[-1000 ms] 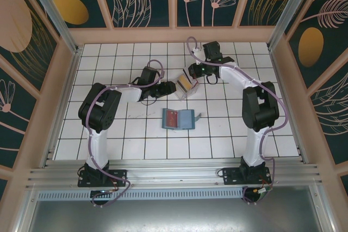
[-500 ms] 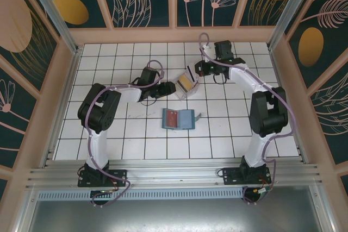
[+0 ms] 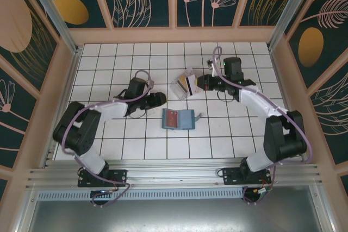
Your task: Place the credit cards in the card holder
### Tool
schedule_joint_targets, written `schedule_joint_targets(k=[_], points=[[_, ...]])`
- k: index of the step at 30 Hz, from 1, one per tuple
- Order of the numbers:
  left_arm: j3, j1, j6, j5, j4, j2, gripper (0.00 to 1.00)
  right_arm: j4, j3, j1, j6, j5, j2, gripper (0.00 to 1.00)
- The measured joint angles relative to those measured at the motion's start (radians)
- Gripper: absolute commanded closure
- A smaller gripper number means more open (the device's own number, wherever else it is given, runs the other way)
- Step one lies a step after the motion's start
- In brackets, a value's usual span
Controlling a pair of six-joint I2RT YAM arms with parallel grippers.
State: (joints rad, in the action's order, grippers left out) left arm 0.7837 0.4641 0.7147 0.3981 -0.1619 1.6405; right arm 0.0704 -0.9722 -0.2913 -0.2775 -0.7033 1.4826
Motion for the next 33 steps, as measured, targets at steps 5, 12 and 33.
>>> schedule_joint_targets(k=[5,12,33], points=[[-0.150,0.011,0.020,0.014,0.004,-0.122,0.45,-0.114,0.196,-0.053,-0.135,-0.018,-0.084,0.98],[-0.203,0.056,0.023,0.024,0.025,-0.145,0.51,-0.282,0.393,-0.140,-0.314,-0.013,-0.075,0.99],[-0.209,0.085,0.066,0.049,-0.072,-0.037,0.71,-0.526,0.485,-0.203,-0.515,0.102,0.060,1.00]])
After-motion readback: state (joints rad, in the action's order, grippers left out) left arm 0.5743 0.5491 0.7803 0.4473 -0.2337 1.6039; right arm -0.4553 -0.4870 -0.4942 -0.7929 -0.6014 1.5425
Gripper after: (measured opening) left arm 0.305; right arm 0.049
